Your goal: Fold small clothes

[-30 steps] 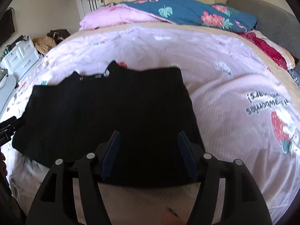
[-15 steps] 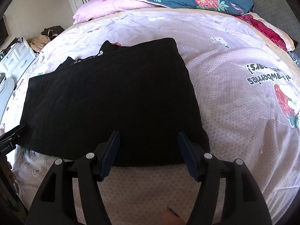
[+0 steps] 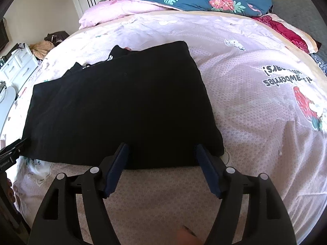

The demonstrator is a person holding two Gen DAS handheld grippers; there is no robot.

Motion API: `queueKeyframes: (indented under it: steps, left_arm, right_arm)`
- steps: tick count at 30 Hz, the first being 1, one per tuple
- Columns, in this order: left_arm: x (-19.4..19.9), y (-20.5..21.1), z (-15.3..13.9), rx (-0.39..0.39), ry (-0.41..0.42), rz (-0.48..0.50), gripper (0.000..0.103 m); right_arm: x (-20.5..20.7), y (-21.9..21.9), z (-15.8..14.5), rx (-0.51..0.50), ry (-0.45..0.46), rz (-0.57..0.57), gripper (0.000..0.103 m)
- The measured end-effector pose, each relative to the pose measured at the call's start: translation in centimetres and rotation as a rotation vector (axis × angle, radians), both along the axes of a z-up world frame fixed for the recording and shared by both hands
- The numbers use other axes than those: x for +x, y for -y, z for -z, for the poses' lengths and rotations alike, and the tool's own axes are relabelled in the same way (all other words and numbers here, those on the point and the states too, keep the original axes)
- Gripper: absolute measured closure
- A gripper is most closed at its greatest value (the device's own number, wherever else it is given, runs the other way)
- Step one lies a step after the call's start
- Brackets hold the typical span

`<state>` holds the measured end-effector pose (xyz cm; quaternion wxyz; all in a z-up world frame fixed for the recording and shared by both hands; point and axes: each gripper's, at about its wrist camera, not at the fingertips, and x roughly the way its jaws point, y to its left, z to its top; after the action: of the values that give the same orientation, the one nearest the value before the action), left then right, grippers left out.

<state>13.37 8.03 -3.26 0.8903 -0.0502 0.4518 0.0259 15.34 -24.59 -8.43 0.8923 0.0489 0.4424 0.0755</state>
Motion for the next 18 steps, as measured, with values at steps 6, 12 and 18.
queueKeyframes:
  steps: [6,12,18]
  left_arm:
    - [-1.0,0.0,-0.5,-0.002,0.005,-0.003,0.021]
    - [-2.1,-0.2,-1.0,-0.026,0.007,-0.013,0.013]
    - [-3.3,-1.0,-1.5,-0.038,0.01,-0.046,0.009]
  right_arm:
    - [-1.0,0.4,-0.6,0.03,0.019,0.002,0.019]
    - [-2.4,0.2,-1.5,0.03,0.047,-0.008,0.008]
    - [-3.5,-1.0,-2.5,-0.008,0.084,-0.034,0.005]
